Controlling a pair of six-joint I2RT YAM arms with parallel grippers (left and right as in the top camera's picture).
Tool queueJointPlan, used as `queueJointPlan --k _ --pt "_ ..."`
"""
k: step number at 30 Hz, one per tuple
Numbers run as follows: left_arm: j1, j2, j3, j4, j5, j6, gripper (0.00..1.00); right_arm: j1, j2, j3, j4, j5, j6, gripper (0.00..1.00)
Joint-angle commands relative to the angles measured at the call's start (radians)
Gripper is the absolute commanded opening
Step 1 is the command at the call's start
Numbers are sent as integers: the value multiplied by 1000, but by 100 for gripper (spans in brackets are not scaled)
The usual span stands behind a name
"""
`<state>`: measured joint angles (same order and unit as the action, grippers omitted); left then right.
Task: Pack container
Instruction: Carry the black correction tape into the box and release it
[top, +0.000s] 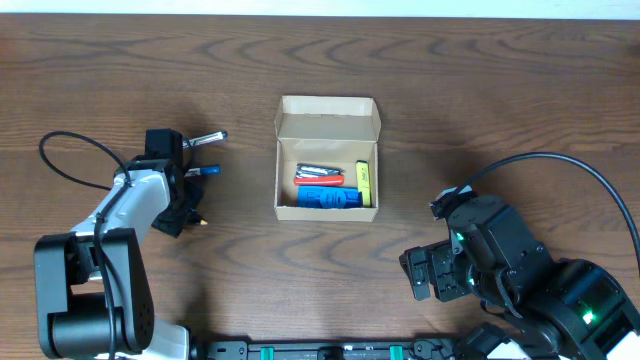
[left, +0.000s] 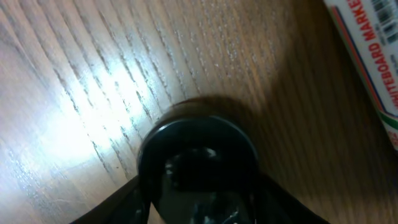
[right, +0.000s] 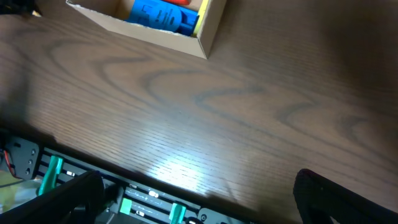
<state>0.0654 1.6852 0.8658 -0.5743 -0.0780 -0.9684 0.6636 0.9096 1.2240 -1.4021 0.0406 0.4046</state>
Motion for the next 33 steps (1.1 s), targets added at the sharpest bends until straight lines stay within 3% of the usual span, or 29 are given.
queueJointPlan --k 1,6,9,13,20,24,28,33 --pt "7 30 -2 -15 -3 4 50 8 0 6 -2 4 -13 99" --pt "7 29 -1 -19 -3 31 50 8 -1 6 -2 4 -13 99" --pt "7 19 2 -44 1 31 41 8 0 6 -2 3 -13 99" --pt "6 -26 2 -81 15 34 39 8 0 6 -2 4 -13 99" --pt "5 -206 2 -135 24 116 20 8 0 6 -2 4 -13 99" --pt "-14 -344 2 -155 27 190 6 8 0 6 -2 4 -13 99" --pt "-89 -483 4 -137 44 300 6 8 0 6 -2 4 -13 99" --pt "-233 -571 19 -32 188 513 6 8 0 6 -2 4 -13 99"
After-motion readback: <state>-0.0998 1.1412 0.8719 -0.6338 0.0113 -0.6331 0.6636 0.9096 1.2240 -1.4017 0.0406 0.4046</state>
